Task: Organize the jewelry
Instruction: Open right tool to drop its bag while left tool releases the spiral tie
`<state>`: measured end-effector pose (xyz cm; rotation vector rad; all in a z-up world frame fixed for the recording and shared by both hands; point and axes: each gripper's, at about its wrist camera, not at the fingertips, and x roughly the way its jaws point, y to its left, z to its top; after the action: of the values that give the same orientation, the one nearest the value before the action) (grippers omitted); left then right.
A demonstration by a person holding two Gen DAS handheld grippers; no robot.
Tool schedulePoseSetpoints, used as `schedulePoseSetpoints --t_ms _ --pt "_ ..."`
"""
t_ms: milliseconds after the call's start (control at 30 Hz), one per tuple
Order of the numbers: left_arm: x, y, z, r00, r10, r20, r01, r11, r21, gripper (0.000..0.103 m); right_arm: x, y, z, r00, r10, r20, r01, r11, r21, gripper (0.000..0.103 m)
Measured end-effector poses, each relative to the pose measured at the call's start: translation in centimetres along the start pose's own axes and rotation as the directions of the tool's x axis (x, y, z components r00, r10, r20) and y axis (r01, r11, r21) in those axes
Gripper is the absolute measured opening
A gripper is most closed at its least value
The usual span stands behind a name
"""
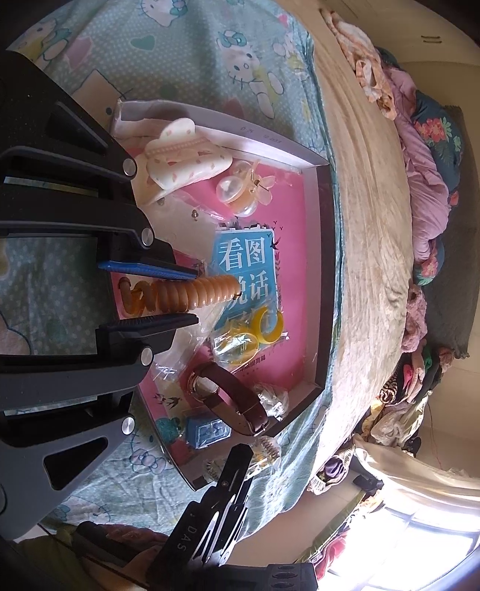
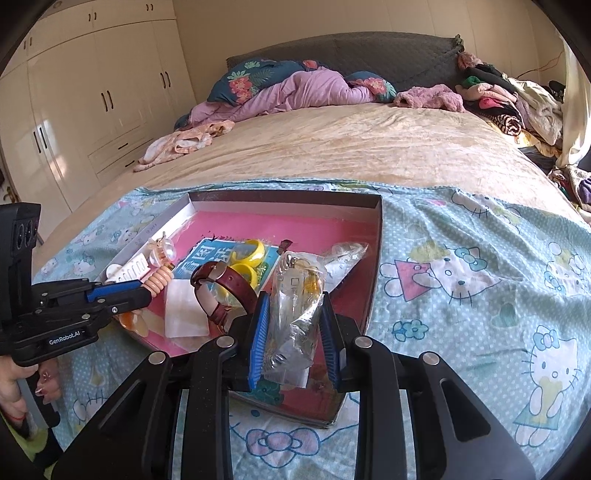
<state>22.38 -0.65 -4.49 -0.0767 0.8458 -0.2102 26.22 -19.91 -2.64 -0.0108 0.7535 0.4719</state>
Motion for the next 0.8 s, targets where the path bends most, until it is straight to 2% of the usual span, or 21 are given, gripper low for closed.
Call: schedulePoseSetpoints --t_ms 133,167,233,300,533,567,633,667,700,800 --pt "0.0 0.0 0.0 1.0 -0.001 0.001 0.001 1.0 0.0 0.011 -0.1 0.2 -0.2 1.0 -0.003 -0.001 0.003 1.0 -0.005 0.031" --pt "0.0 0.0 0.0 1.0 -0.001 0.0 0.001 1.0 0.001 0.011 -0.2 0.2 -0.3 1.0 -0.007 0.0 0.007 1.0 -0.002 0.041" --pt "0.0 0.0 0.0 1.0 0.0 0.0 0.0 1.0 0.001 0.011 -0.6 0.2 -0.4 1.0 -0.003 0.011 0.003 1.0 0.001 0.051" --pt "0.0 0.1 0.0 1.0 0.002 -0.001 -0.002 1.0 0.004 0.011 -1.2 0.4 -0.5 1.0 -0.007 0.015 0.007 1.0 -0.005 0.051" --pt "0.0 0.1 0.0 1.0 0.003 0.0 -0.003 1.0 0.003 0.012 -4.2 0.8 -1.5 0.998 -0.012 0.059 0.012 1.0 -0.006 0.076" --pt "0.0 0.1 0.0 1.0 0.004 0.002 -0.004 1.0 0.005 0.013 -4.6 0.9 -1.6 0.998 -0.011 0.06 0.012 1.0 -0.009 0.078" --pt "-0.1 0.1 0.0 1.0 0.005 0.006 -0.005 1.0 0.008 0.026 -5.3 1.1 -1.8 0.998 -0.015 0.064 0.016 1.0 -0.018 0.08" --pt "-0.3 0.1 0.1 1.0 0.009 0.01 -0.009 1.0 0.008 0.037 -5.8 1.2 -1.9 0.998 -0.017 0.068 0.018 1.0 -0.021 0.082" --pt "-0.5 0.1 0.1 1.0 0.009 0.015 -0.009 1.0 0.011 0.043 -6.2 1.3 -2.0 0.997 -0.017 0.074 0.019 1.0 -0.023 0.083" --pt "-1.5 0.0 0.1 0.999 0.014 0.033 -0.014 1.0 0.012 0.048 -7.5 1.6 -2.2 0.996 -0.019 0.089 0.021 0.999 -0.03 0.087"
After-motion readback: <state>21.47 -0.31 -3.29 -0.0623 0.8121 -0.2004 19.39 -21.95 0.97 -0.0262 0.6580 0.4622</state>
